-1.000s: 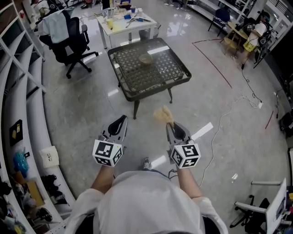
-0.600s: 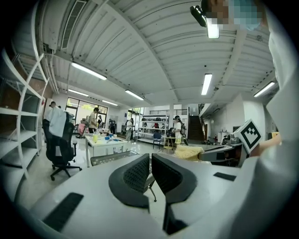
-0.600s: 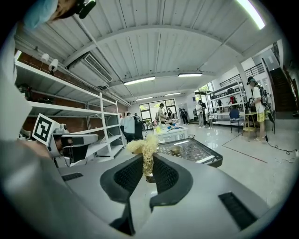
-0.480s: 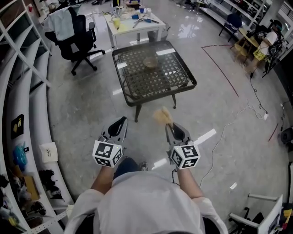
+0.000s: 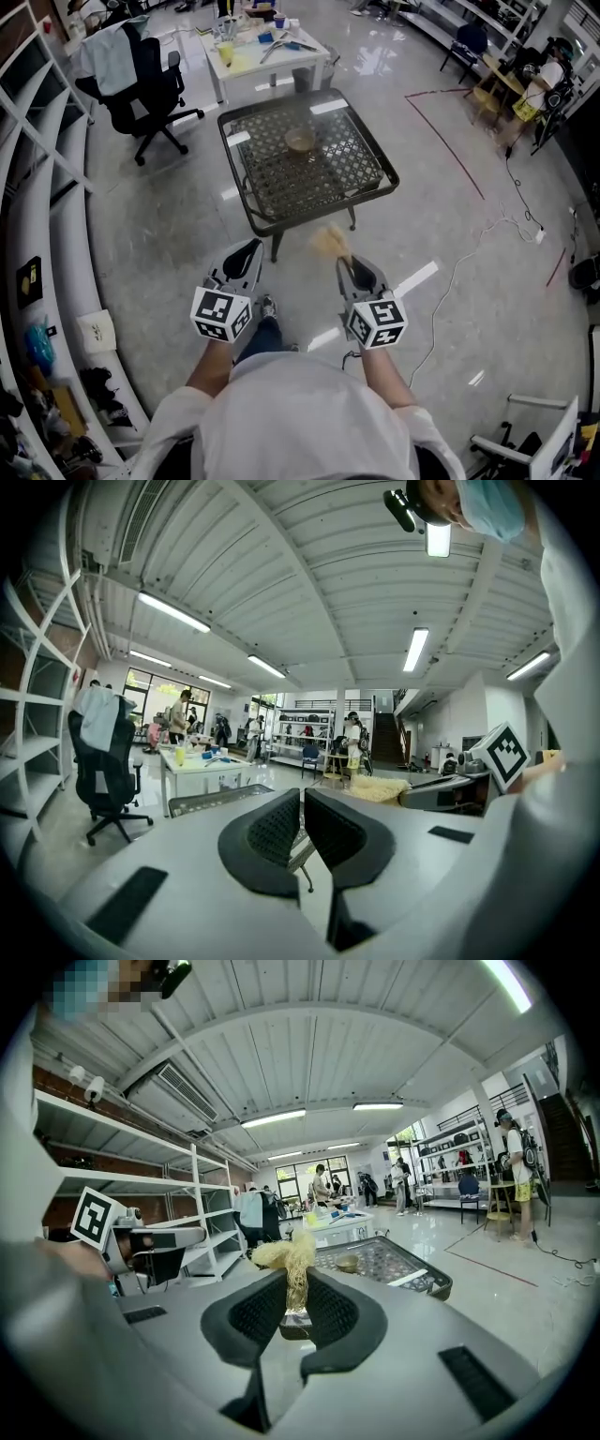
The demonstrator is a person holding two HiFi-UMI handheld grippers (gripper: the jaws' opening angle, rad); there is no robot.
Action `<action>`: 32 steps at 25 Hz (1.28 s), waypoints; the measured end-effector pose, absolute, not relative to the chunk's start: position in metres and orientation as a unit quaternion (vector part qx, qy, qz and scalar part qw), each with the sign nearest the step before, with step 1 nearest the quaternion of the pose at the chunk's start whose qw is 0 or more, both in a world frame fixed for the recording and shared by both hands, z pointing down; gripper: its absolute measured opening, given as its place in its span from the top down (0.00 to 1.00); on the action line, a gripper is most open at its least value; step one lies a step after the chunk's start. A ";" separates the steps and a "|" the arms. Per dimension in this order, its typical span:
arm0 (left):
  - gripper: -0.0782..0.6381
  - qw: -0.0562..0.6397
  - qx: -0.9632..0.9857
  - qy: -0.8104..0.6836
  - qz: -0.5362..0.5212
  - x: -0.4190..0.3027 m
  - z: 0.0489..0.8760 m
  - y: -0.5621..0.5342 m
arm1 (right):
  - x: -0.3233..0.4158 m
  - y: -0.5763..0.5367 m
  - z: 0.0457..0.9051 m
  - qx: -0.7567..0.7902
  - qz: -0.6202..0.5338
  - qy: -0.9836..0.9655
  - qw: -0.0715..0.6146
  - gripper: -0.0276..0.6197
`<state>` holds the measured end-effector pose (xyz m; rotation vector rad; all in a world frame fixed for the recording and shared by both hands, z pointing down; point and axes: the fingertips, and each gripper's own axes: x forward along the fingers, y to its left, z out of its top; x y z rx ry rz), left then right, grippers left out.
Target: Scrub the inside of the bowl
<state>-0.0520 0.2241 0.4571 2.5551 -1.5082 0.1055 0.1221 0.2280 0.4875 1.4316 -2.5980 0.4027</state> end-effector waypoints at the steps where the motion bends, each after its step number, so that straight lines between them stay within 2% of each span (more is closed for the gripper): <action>1: 0.83 0.086 0.859 -0.504 0.034 -0.054 0.456 0.215 | 0.120 0.221 0.487 0.478 0.134 -0.865 0.075 0.85; 19: 0.83 0.076 0.874 -0.479 0.027 -0.113 0.443 0.076 | 0.065 0.088 0.471 0.510 0.123 -0.849 0.065 0.85; 32: 0.83 0.090 0.887 -0.452 0.028 -0.116 0.456 0.018 | 0.065 0.038 0.479 0.537 0.132 -0.831 0.067 0.85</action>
